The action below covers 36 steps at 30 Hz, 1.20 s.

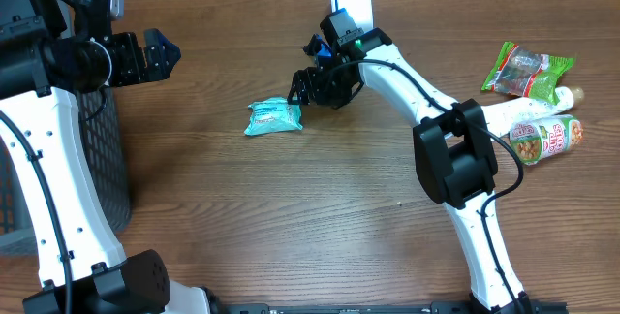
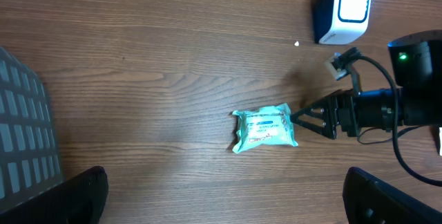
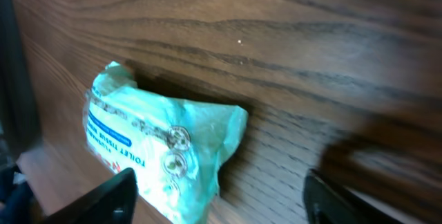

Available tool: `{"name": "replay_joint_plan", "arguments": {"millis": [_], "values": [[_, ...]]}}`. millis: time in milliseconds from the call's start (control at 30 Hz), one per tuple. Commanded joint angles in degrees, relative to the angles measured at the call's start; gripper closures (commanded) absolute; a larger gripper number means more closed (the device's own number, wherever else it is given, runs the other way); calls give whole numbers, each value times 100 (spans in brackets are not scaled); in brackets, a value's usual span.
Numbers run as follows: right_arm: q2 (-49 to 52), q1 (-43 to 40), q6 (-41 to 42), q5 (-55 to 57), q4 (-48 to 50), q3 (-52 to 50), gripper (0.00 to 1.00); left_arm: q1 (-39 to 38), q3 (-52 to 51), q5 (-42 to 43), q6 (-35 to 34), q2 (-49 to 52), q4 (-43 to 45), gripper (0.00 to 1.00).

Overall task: Scan the item barcode
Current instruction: 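Move the right gripper to the teal wipes pack and grasp it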

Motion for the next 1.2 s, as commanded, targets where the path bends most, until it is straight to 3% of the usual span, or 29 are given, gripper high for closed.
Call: {"name": "replay_joint_plan", "arguments": {"millis": [0,100,133,200,267,400,567,800,1100,1167], "values": [[275,142,299,-334,175,-98,29,26,59,-22,-17,-22,9,0],[334,238,564,-334,297,-122,36,26,59,-22,-17,-22,9,0],[337,267,667,-328,323,-125,42,26,59,-22,-17,-22,9,0],[339,319,857,-302,378,-125,67,26,59,-22,-17,-22,9,0],[339,365,1193,-37,396,-125,81,26,59,-22,-17,-22,9,0],[339,396,1591,310,321,-125,96,26,59,-22,-17,-22,9,0],[332,319,1475,-162,234,-118,96,39,59,-24,-17,-22,9,0],[85,-144,-70,-2028,20,-107,96,24,59,-24,-17,-22,9,0],[-555,-634,-282,-861,-809,-107,96,35,59,-24,-17,-22,9,0],[-546,-597,-24,-861,-841,-136,83,35,59,-24,-17,-22,9,0]]}}
